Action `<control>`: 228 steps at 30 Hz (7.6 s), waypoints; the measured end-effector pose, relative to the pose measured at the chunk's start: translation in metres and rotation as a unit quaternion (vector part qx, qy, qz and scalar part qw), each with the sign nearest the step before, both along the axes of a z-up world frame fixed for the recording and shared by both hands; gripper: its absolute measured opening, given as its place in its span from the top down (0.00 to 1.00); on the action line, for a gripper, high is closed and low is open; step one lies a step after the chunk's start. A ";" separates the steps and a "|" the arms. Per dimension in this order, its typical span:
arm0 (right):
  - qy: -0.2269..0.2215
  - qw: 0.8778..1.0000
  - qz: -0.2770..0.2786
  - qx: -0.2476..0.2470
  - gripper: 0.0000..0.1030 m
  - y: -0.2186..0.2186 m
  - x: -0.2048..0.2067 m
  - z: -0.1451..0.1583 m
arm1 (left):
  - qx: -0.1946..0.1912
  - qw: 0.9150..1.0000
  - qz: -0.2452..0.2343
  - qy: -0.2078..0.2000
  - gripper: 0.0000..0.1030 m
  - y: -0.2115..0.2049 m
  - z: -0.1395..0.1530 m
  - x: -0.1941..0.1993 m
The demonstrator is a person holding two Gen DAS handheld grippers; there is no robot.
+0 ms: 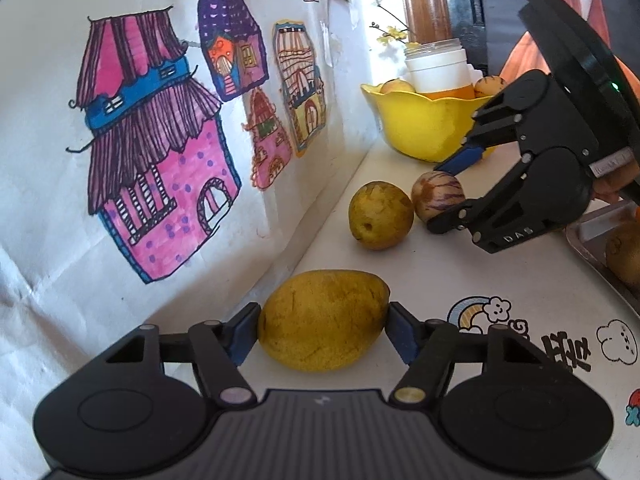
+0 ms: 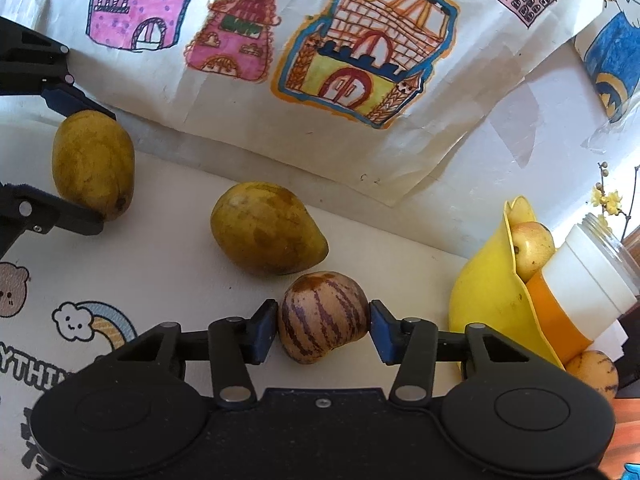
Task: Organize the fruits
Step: 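Grasp a striped pepino with the right tool while the left tool grasps a yellow pear, then carry the pepino and yellow pear onto the tray and open both tools, then withdraw both open tools from the tray toward the remaining fruits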
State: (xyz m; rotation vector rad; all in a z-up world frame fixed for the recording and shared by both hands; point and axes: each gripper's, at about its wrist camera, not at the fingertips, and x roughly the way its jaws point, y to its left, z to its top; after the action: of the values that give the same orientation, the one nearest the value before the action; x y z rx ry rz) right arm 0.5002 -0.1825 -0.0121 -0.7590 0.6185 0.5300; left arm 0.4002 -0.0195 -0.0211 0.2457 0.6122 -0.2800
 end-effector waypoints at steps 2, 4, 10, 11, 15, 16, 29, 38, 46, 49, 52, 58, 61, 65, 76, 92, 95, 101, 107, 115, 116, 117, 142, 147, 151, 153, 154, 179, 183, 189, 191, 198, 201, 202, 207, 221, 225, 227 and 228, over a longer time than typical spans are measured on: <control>0.000 1.000 -0.001 -0.004 0.51 0.003 -0.006 0.000 | -0.006 1.000 0.007 0.003 0.31 0.001 0.001 -0.002; 0.001 1.000 0.003 -0.006 0.51 0.004 -0.014 0.003 | -0.015 1.000 0.012 0.008 0.31 0.003 0.002 -0.006; -0.005 1.000 0.026 0.003 0.51 0.006 -0.042 0.017 | -0.032 0.999 0.014 0.016 0.31 0.008 0.004 -0.020; -0.007 1.000 0.027 0.004 0.51 0.006 -0.047 0.018 | -0.037 0.999 0.015 0.018 0.31 0.008 0.005 -0.023; -0.015 0.999 0.030 0.012 0.51 0.003 -0.074 0.028 | -0.066 0.997 0.026 0.029 0.31 0.014 0.007 -0.034; -0.016 0.999 0.033 0.016 0.51 0.002 -0.083 0.031 | -0.071 0.997 0.029 0.031 0.31 0.015 0.007 -0.037; -0.041 0.996 0.056 0.062 0.51 -0.025 -0.182 0.065 | -0.137 0.989 0.055 0.022 0.31 0.015 0.017 -0.095; -0.069 0.992 0.026 0.107 0.51 -0.063 -0.242 0.096 | -0.174 0.984 0.040 0.004 0.31 -0.006 0.044 -0.142; -0.077 0.985 -0.020 0.150 0.51 -0.113 -0.298 0.092 | -0.187 0.982 0.009 0.002 0.31 -0.040 0.054 -0.181; -0.077 0.983 -0.043 0.163 0.51 -0.133 -0.313 0.082 | -0.194 0.981 -0.006 0.007 0.31 -0.054 0.054 -0.195; -0.085 0.980 -0.064 0.169 0.51 -0.150 -0.326 0.071 | -0.190 0.981 -0.019 0.010 0.31 -0.067 0.053 -0.207; -0.086 0.972 -0.101 0.191 0.51 -0.174 -0.345 0.047 | -0.170 0.984 -0.049 0.013 0.31 -0.094 0.046 -0.225; -0.081 0.969 -0.112 0.206 0.51 -0.180 -0.347 0.036 | -0.170 0.983 -0.059 0.029 0.31 -0.106 0.041 -0.227; -0.075 0.965 -0.126 0.219 0.51 -0.187 -0.345 0.025 | -0.164 0.983 -0.073 0.041 0.31 -0.121 0.033 -0.230; -0.056 0.960 -0.145 0.233 0.51 -0.199 -0.334 0.002 | -0.102 0.989 -0.098 0.052 0.31 -0.152 0.019 -0.237; -0.048 0.951 -0.160 0.260 0.50 -0.207 -0.327 -0.009 | -0.077 0.991 -0.095 0.059 0.31 -0.161 0.012 -0.235; -0.051 0.952 -0.160 0.257 0.50 -0.206 -0.329 -0.010 | -0.074 0.991 -0.097 0.057 0.31 -0.161 0.012 -0.235; -0.057 0.953 -0.162 0.250 0.50 -0.205 -0.332 -0.009 | -0.069 0.991 -0.100 0.056 0.30 -0.161 0.012 -0.235; -0.058 0.952 -0.167 0.250 0.50 -0.205 -0.335 -0.009 | -0.064 0.991 -0.103 0.054 0.29 -0.160 0.012 -0.237; -0.061 0.950 -0.173 0.251 0.48 -0.207 -0.340 -0.005 | -0.058 0.992 -0.105 0.049 0.29 -0.160 0.012 -0.241; -0.062 0.950 -0.173 0.252 0.47 -0.207 -0.342 -0.004 | -0.058 0.991 -0.106 0.048 0.27 -0.160 0.012 -0.242; -0.063 0.950 -0.174 0.252 0.47 -0.207 -0.343 -0.003 | -0.061 0.991 -0.108 0.044 0.26 -0.158 0.012 -0.244; -0.066 0.917 -0.238 0.313 0.01 -0.196 -0.430 0.017 | -0.150 0.988 -0.025 -0.020 0.01 -0.085 0.041 -0.315; -0.026 0.905 -0.290 0.310 0.01 -0.185 -0.448 0.017 | -0.145 0.989 0.024 -0.006 0.00 -0.067 0.038 -0.331; 0.002 0.893 -0.316 0.320 0.01 -0.175 -0.462 0.016 | -0.147 0.988 0.057 0.004 0.00 -0.050 0.034 -0.343; 0.004 0.891 -0.319 0.322 0.01 -0.166 -0.470 0.018 | -0.151 0.986 0.074 0.003 0.00 -0.042 0.033 -0.351; 0.003 0.891 -0.321 0.321 0.01 -0.161 -0.475 0.018 | -0.153 0.985 0.082 0.003 0.00 -0.038 0.033 -0.354; -0.034 0.921 -0.246 0.300 0.01 -0.073 -0.498 0.026 | -0.181 0.965 0.190 -0.029 0.00 0.003 0.024 -0.399; -0.020 0.919 -0.263 0.293 0.01 -0.077 -0.480 0.016 | -0.185 0.959 0.215 -0.020 0.00 0.011 0.018 -0.387; -0.016 0.916 -0.250 0.313 0.01 -0.086 -0.452 0.020 | -0.192 0.953 0.233 -0.019 0.00 0.021 0.018 -0.366; -0.018 0.919 -0.238 0.313 0.01 -0.089 -0.439 0.025 | -0.191 0.955 0.227 -0.020 0.00 0.023 0.025 -0.352; -0.032 0.938 -0.192 0.289 0.01 -0.107 -0.378 0.054 | -0.151 0.972 0.176 -0.032 0.00 0.024 0.060 -0.271; -0.022 0.944 -0.180 0.276 0.01 -0.115 -0.345 0.066 | -0.139 0.981 0.125 -0.047 0.00 0.019 0.074 -0.230; -0.017 0.945 -0.181 0.271 0.01 -0.117 -0.333 0.069 | -0.133 0.984 0.109 -0.052 0.00 0.017 0.077 -0.216; 0.009 0.945 -0.197 0.260 0.01 -0.126 -0.279 0.072 | -0.091 0.993 0.046 -0.066 0.00 0.000 0.075 -0.153; 0.053 0.939 -0.255 0.224 0.01 -0.120 -0.145 0.052 | -0.057 0.995 -0.031 -0.073 0.00 -0.041 0.043 -0.010; 0.066 0.936 -0.270 0.214 0.01 -0.117 -0.119 0.038 | -0.043 0.996 -0.032 -0.074 0.00 -0.052 0.025 0.011; 0.071 0.935 -0.274 0.213 0.01 -0.118 -0.109 0.033 | -0.044 0.996 -0.037 -0.074 0.00 -0.054 0.020 0.018; 0.073 0.935 -0.275 0.213 0.01 -0.119 -0.104 0.030 | -0.046 0.996 -0.038 -0.071 0.00 -0.055 0.017 0.023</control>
State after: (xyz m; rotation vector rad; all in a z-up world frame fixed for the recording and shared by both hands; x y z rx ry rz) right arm 0.3960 -0.3012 0.0183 -0.1167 0.7855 0.1856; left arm 0.4229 -0.0743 -0.0037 0.1987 0.4487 -0.3606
